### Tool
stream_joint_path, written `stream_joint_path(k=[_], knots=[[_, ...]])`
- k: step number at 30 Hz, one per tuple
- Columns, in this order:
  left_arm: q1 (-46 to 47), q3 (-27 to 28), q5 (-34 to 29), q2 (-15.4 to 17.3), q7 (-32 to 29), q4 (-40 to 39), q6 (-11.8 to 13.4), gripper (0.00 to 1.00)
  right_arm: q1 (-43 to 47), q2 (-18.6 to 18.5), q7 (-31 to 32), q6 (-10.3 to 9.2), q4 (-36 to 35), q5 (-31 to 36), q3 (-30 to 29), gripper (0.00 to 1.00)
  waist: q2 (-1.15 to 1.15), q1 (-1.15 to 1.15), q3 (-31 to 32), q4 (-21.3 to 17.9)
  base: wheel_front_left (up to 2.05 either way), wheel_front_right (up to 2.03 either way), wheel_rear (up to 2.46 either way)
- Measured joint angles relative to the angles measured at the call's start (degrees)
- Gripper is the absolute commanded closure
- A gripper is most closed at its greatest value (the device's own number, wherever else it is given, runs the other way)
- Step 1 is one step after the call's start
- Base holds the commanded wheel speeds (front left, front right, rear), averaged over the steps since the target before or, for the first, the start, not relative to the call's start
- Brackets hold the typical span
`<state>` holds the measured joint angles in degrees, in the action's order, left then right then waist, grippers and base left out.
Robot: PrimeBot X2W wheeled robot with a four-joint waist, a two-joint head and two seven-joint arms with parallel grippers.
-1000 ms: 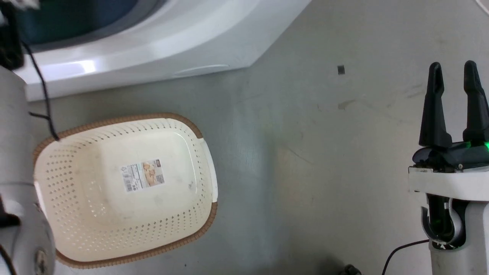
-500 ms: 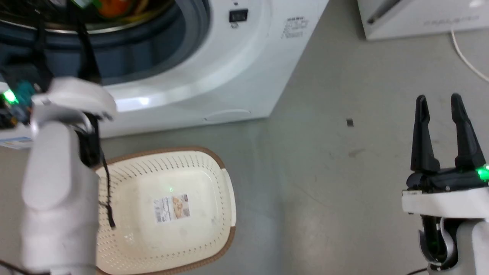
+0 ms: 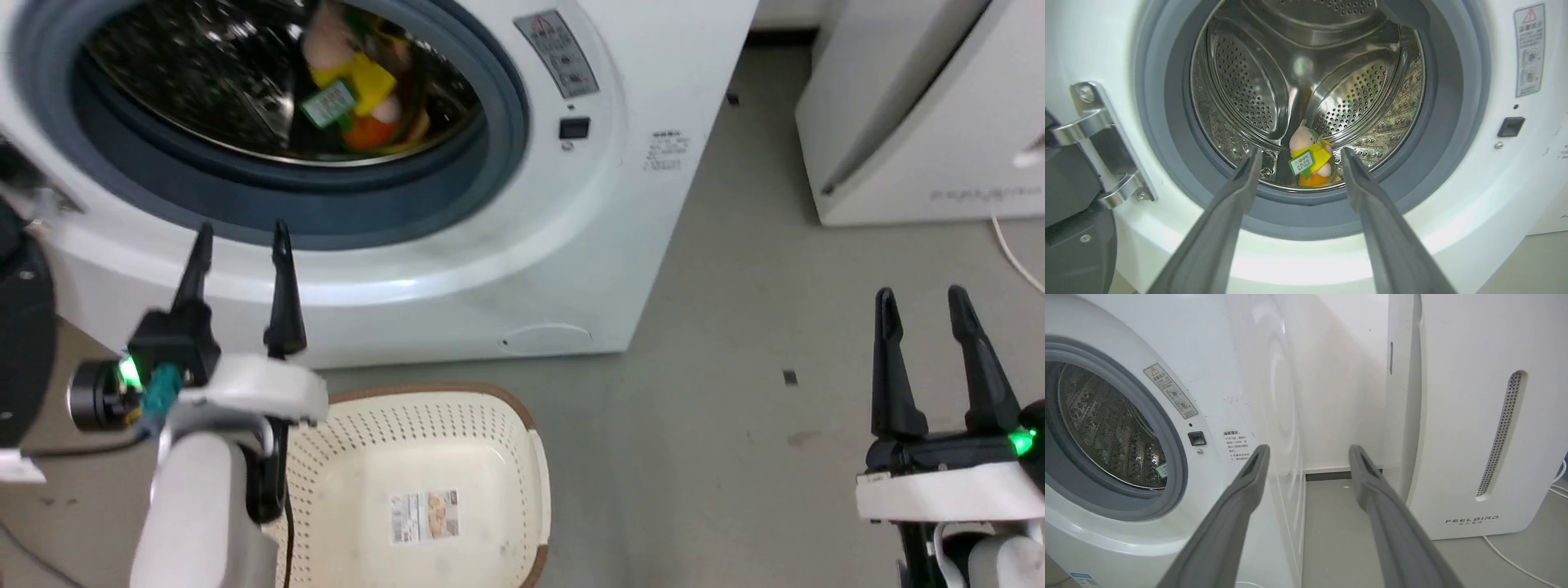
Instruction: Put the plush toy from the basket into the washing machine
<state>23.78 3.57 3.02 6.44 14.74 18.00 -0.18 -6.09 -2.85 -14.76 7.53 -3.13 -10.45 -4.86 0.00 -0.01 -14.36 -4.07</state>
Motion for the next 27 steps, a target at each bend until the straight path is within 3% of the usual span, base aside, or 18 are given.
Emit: stream_joint_path(k=[9,25,26,27], knots=[[-11.0,-1.1,0.0,-2.1,0.0,-5.5,-1.1,0.00,3.7,0.0,0.0,0.00,0.6,0.9,-0.7,0.00,0.00,0.00,5.8,2.8,0.00,0.00,0.00],[-20.7,-3.2,-0.5,-3.2,0.0,-3.8,-1.3,0.00,10.5,0.0,0.0,0.00,3.4,1.2,-2.2,0.00,0.00,-0.01,13.0,6.1,0.00,0.00,0.00],[-20.8,-3.3,-0.7,-3.3,0.0,-3.7,-1.1,1.00,10.5,0.0,0.0,0.00,3.5,1.2,-2.2,1.00,0.00,-0.01,13.1,6.1,0.00,0.00,0.00],[-20.8,-3.3,-0.7,-3.3,-0.1,-3.6,-1.2,1.00,10.5,0.0,0.0,0.01,3.5,1.2,-2.2,1.00,0.00,-0.01,13.1,6.1,0.00,0.00,0.00]])
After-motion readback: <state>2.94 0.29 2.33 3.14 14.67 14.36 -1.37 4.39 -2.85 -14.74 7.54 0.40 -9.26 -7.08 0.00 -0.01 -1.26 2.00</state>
